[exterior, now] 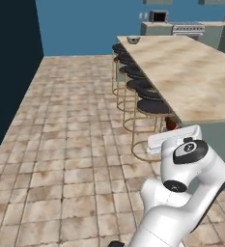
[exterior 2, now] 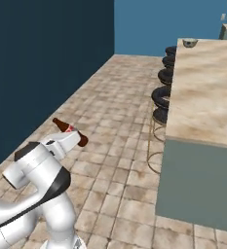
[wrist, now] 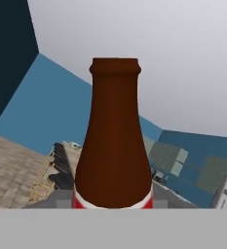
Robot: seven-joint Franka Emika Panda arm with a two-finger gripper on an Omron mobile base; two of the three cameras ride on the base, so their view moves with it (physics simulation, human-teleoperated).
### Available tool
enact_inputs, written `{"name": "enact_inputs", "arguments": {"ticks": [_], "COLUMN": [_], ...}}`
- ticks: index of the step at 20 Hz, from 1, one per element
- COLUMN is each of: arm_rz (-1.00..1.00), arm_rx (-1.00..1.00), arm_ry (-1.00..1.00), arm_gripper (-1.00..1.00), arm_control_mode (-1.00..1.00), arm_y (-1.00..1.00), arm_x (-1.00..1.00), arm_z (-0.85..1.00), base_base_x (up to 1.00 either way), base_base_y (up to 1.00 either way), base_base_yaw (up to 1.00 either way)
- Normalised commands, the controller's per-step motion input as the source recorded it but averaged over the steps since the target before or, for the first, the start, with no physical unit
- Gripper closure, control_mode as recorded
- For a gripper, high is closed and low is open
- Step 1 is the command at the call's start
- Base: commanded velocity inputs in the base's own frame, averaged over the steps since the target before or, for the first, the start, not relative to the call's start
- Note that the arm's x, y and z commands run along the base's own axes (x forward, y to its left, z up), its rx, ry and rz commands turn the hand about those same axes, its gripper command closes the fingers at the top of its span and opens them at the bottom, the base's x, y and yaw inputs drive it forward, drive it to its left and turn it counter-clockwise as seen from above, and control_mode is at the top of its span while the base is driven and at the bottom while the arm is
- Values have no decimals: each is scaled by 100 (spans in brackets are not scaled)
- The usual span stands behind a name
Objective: Open the fridge, grab two sodas, and place both sodas inside the bowl with ice on the dining counter.
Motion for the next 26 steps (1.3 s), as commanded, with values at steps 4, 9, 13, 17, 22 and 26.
{"name": "enact_inputs", "arguments": {"ticks": [4, 9, 13, 17, 22, 26], "arm_rz": [0, 0, 0, 0, 0, 0], "arm_rx": [0, 0, 0, 0, 0, 0], "arm_ry": [0, 0, 0, 0, 0, 0], "arm_gripper": [100, 100, 100, 100, 100, 100], "arm_control_mode": [100, 100, 100, 100, 100, 100], "arm_y": [0, 0, 0, 0, 0, 0], "arm_x": [0, 0, 0, 0, 0, 0], "arm_z": [0, 0, 0, 0, 0, 0], "base_base_x": [83, 86, 74, 65, 58, 57], "base_base_y": [74, 67, 68, 80, 95, 100], "base_base_yaw": [-36, -38, -39, -36, -32, -29]}}
